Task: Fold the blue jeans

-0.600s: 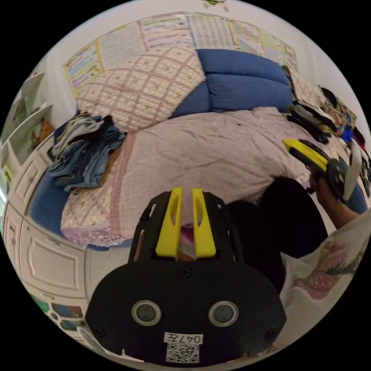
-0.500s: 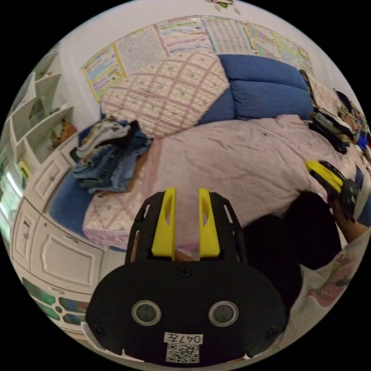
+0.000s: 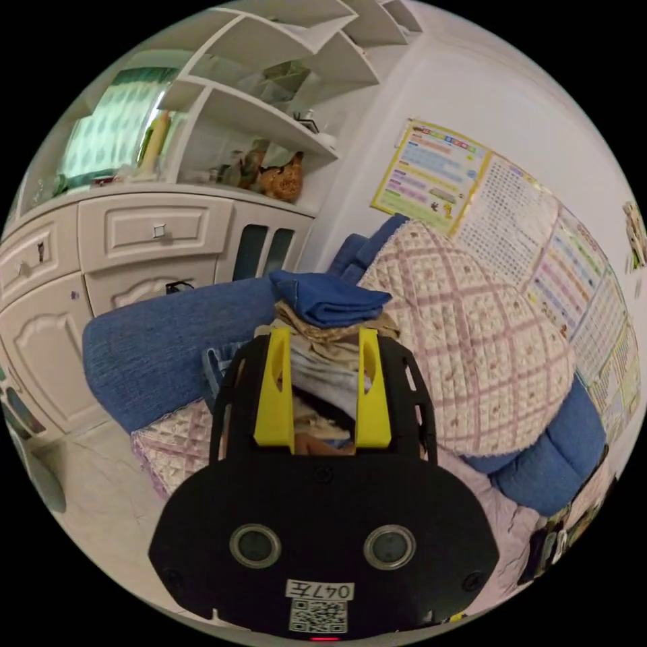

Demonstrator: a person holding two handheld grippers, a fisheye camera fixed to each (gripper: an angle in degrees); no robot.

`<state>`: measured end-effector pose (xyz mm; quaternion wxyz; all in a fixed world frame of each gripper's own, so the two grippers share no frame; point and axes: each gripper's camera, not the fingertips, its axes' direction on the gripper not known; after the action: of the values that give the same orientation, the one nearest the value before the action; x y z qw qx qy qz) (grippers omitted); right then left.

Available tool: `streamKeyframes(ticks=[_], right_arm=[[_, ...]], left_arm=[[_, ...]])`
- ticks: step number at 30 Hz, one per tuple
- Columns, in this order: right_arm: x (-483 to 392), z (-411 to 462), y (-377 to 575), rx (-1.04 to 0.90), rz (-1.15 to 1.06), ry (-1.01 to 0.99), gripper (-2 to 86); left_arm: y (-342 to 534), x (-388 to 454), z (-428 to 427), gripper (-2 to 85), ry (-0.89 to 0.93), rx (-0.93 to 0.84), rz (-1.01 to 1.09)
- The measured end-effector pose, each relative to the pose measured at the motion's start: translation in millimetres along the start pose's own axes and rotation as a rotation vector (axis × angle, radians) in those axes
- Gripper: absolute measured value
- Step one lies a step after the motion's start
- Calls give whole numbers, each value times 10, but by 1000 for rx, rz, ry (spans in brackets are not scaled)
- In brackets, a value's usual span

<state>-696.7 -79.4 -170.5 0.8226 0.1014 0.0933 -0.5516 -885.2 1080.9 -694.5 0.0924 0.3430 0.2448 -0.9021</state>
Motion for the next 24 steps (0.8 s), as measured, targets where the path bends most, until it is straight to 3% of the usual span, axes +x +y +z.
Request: streamKeyframes(ticks=[7,13,20,24], right_arm=[[116,-19,-596,-44,-43,7,-5],[286,41,-892,-72,-38,15,-5],[551,183,-896,-43,-30,4,-6],[731,344,-766,-14,-22,-4,-5]], left_arm=[[-570,20,444,139,30,-79,-132],[-500,227,-68,37,60,3,-173],[209,1262,-1793,-1,28,203,106],[964,1603,-3252,-3,187,332,298]])
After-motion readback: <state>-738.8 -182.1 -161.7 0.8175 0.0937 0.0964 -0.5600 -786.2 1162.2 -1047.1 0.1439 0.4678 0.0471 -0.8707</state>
